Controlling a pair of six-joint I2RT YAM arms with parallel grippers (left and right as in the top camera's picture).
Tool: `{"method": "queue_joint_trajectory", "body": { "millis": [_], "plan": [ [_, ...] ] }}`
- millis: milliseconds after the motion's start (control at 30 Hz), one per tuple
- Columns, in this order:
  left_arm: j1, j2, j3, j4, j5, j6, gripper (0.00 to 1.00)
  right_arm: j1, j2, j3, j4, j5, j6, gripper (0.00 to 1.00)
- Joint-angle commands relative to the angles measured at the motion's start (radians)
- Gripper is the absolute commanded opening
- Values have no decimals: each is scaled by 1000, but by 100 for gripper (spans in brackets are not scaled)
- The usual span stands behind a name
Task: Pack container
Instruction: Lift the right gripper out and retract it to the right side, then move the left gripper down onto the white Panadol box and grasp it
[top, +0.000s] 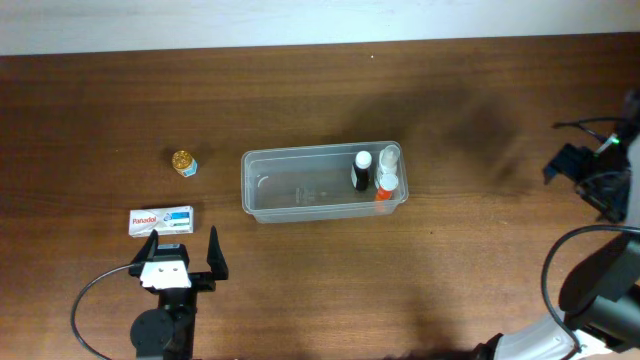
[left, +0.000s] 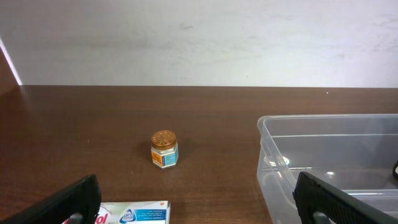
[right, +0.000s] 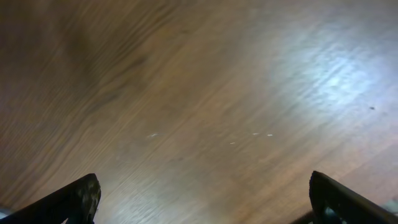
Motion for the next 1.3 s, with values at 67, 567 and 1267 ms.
{"method": "queue_joint_trajectory", "body": {
  "millis": [67,567,1267],
  "plan": [
    [3,-9,-1,44,48,3,100,-57,-11,-4,-2,8,2,98],
    [6,399,545,-221,165,19,99,-57,-11,-4,5,8,2,98],
    [6,1170,1209,-937,616,19,99,-57,-11,-4,5,8,2,98]
  ]
}}
